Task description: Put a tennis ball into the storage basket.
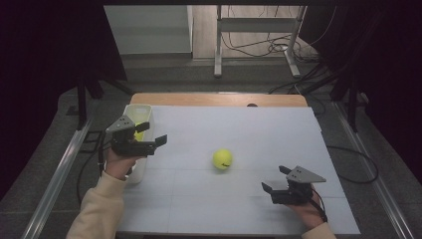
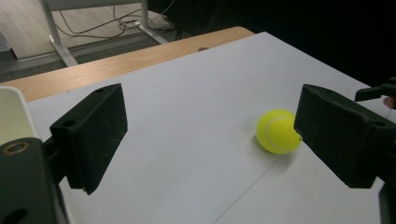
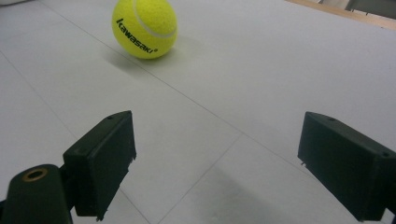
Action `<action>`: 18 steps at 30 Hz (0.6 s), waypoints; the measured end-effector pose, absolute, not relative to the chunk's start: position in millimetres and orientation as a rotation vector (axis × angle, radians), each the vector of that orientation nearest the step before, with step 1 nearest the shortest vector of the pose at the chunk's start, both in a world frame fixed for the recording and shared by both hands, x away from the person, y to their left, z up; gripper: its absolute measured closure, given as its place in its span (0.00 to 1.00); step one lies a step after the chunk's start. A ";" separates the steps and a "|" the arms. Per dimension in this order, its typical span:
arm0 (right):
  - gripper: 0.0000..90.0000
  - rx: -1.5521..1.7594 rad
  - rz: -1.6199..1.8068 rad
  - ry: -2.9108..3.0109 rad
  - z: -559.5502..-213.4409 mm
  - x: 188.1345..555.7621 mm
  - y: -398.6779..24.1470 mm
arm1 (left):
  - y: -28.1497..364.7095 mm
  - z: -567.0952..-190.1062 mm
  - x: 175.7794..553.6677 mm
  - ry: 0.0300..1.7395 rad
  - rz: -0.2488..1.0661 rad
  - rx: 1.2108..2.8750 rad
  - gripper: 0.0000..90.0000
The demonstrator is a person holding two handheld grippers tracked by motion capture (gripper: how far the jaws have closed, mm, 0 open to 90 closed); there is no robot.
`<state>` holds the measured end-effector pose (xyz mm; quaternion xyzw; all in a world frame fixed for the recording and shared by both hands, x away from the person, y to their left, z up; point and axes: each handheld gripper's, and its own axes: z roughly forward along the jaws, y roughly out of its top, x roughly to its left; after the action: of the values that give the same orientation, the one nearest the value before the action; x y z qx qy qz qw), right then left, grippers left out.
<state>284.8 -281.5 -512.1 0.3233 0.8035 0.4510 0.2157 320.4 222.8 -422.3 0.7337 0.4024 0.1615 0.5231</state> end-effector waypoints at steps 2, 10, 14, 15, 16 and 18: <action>0.13 0.896 1.250 2.230 -512.3 284.8 -281.7 | 219.9 -421.7 320.2 0.953 0.376 1.753 0.12; 0.13 0.898 1.255 2.222 -511.2 282.9 -283.2 | 201.5 -424.5 319.9 0.904 0.367 1.797 0.11; 0.13 0.891 1.251 2.225 -511.1 282.5 -283.0 | 196.8 -424.5 319.9 0.897 0.353 1.800 0.11; 0.13 0.891 1.249 2.224 -510.9 282.3 -283.1 | 195.9 -424.4 319.9 0.896 0.349 1.800 0.12; 0.13 0.894 1.251 2.222 -510.8 282.2 -283.1 | 194.1 -424.6 320.1 0.892 0.347 1.803 0.12; 0.13 0.897 1.254 2.222 -511.2 282.5 -283.2 | 191.5 -425.4 320.5 0.888 0.339 1.808 0.12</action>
<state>282.5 -283.2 -511.2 0.3238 0.8021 0.4527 0.2165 320.5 191.5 -425.4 0.7548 0.3706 0.1415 0.5225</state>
